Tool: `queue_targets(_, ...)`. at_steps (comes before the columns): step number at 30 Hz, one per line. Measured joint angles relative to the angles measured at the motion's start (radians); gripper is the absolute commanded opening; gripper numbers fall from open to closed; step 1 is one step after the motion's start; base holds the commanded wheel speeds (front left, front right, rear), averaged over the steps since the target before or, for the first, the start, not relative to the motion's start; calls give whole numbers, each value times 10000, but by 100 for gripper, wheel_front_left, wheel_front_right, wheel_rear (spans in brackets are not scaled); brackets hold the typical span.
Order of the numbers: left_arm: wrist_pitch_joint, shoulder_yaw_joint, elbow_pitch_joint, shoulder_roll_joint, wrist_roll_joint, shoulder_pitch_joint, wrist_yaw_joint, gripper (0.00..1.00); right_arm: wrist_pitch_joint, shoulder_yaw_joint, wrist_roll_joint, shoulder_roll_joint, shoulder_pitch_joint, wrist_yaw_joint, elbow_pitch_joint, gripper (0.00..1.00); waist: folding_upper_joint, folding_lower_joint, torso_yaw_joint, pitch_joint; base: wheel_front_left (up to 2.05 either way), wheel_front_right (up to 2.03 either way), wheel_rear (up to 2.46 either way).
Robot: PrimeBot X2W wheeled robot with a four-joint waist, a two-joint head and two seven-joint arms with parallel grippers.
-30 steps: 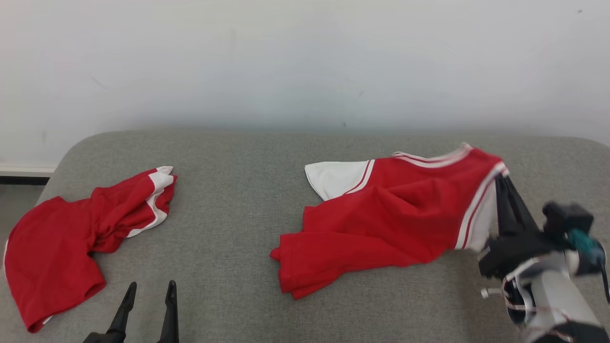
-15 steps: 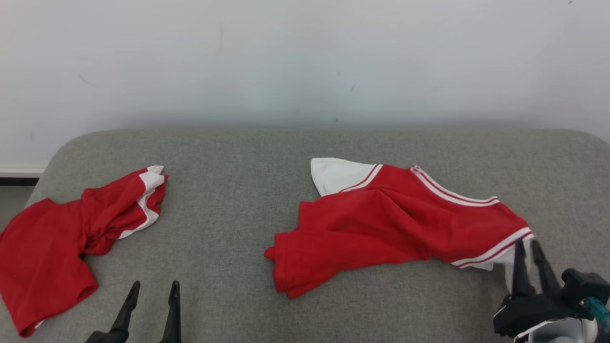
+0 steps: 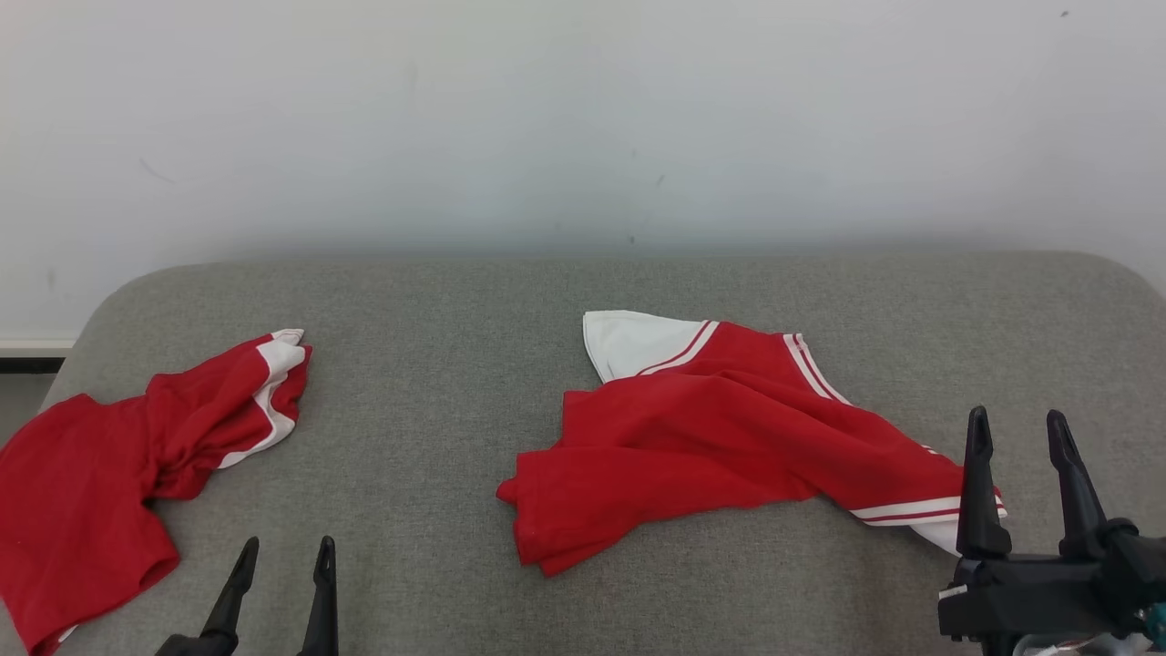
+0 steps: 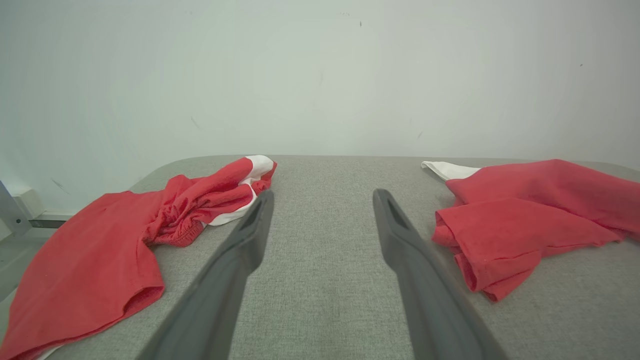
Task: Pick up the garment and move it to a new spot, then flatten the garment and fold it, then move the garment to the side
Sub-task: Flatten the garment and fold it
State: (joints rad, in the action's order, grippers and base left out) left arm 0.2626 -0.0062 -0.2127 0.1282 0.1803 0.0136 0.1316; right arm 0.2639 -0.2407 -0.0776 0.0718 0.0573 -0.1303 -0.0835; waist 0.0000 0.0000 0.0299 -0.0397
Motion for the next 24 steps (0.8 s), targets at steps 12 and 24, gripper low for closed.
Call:
queue_targets(12, 0, 23, 77, 23, -15, 74, 0, 100, 2, 1060, -54, -196, -2025, 0, 1352, 100, 0, 0, -112, 43, 0, 0, 0)
queue_targets(24, 0, -117, -36, 27, -27, 77, 0, 100, 2, 1889, -364, -201, -2565, 0, 677, 100, 0, 0, -252, 64, 0, 0, 0)
